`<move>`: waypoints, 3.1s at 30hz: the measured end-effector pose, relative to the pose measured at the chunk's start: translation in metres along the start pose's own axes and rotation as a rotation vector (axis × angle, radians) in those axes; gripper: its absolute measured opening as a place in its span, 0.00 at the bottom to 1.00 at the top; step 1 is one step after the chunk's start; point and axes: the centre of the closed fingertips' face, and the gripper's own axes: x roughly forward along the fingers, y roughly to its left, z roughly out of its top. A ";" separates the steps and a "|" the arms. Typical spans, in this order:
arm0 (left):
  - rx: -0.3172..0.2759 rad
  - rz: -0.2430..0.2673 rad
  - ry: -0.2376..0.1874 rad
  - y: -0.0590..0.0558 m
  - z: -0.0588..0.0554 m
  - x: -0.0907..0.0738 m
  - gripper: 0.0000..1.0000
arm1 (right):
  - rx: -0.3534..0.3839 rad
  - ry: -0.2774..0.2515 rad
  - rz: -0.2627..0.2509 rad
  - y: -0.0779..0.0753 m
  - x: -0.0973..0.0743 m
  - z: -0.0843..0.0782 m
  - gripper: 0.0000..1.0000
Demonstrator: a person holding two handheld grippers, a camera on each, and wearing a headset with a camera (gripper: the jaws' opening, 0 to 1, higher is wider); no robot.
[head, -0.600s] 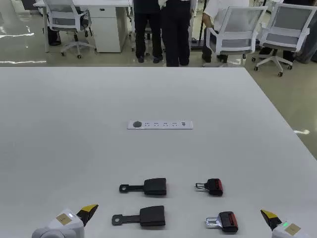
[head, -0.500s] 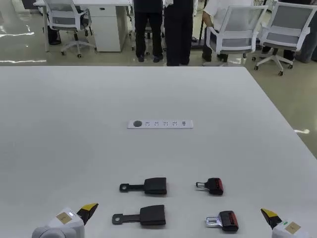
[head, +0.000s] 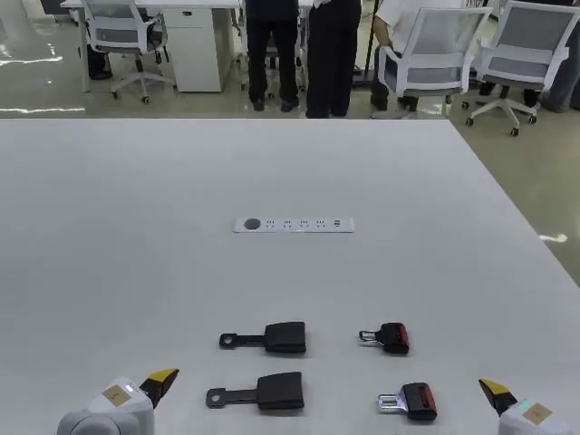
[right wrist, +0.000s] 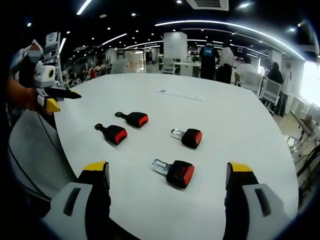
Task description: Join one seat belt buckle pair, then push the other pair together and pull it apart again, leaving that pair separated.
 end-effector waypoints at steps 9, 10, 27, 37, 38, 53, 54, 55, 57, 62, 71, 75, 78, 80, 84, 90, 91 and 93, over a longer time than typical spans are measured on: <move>-0.002 0.001 -0.004 0.003 -0.001 0.001 1.00 | 0.000 -0.002 -0.001 -0.003 0.002 -0.002 0.97; -0.002 0.002 -0.003 0.003 -0.002 0.001 1.00 | 0.001 -0.002 -0.001 -0.003 0.002 -0.002 0.97; -0.001 0.001 -0.003 -0.003 0.000 -0.001 1.00 | 0.005 -0.001 -0.002 -0.003 0.001 -0.006 0.96; 0.000 -0.002 -0.003 -0.006 0.003 -0.001 1.00 | 0.009 -0.004 -0.005 -0.001 -0.001 -0.005 0.96; 0.000 -0.003 -0.002 -0.006 0.003 -0.001 1.00 | 0.009 -0.004 -0.006 -0.001 -0.001 -0.005 0.96; 0.002 -0.006 0.001 -0.001 -0.001 -0.001 1.00 | 0.003 -0.002 0.004 0.001 -0.001 -0.002 0.96; 0.003 -0.007 0.000 -0.001 -0.001 -0.001 1.00 | 0.002 -0.001 0.004 0.000 -0.001 -0.002 0.96; 0.004 -0.006 0.001 -0.001 -0.001 -0.001 1.00 | 0.000 -0.001 0.004 0.000 -0.002 -0.001 0.96; 0.005 -0.008 0.002 -0.002 0.000 -0.001 1.00 | 0.001 0.001 0.004 0.000 -0.002 -0.001 0.96; 0.009 -0.011 0.003 -0.002 -0.001 0.000 1.00 | -0.002 -0.001 0.004 0.000 -0.002 -0.001 0.96; 0.017 -0.010 0.006 -0.004 0.000 -0.002 1.00 | 0.003 -0.006 0.010 0.002 -0.003 0.001 0.96; 0.024 -0.012 0.012 -0.002 -0.004 -0.002 1.00 | 0.001 -0.005 0.014 0.005 -0.003 0.000 0.96; 0.046 -0.015 0.026 -0.005 -0.007 -0.002 1.00 | 0.003 -0.004 0.020 0.006 -0.003 -0.001 0.96; 0.049 -0.016 0.027 -0.008 -0.007 -0.002 1.00 | 0.003 -0.001 0.022 0.006 -0.003 -0.002 0.96; 0.042 -0.016 0.021 -0.008 -0.006 -0.002 1.00 | 0.002 0.000 0.025 0.005 -0.002 -0.001 0.96; 0.043 -0.019 0.023 -0.006 -0.006 0.001 1.00 | 0.001 -0.001 0.033 0.005 -0.001 -0.002 0.96; 0.043 -0.019 0.025 -0.005 -0.006 0.001 1.00 | -0.001 -0.001 0.034 0.004 0.000 -0.002 0.96; 0.045 -0.021 0.025 -0.006 -0.005 0.004 1.00 | -0.003 0.002 0.036 0.004 0.001 -0.003 0.96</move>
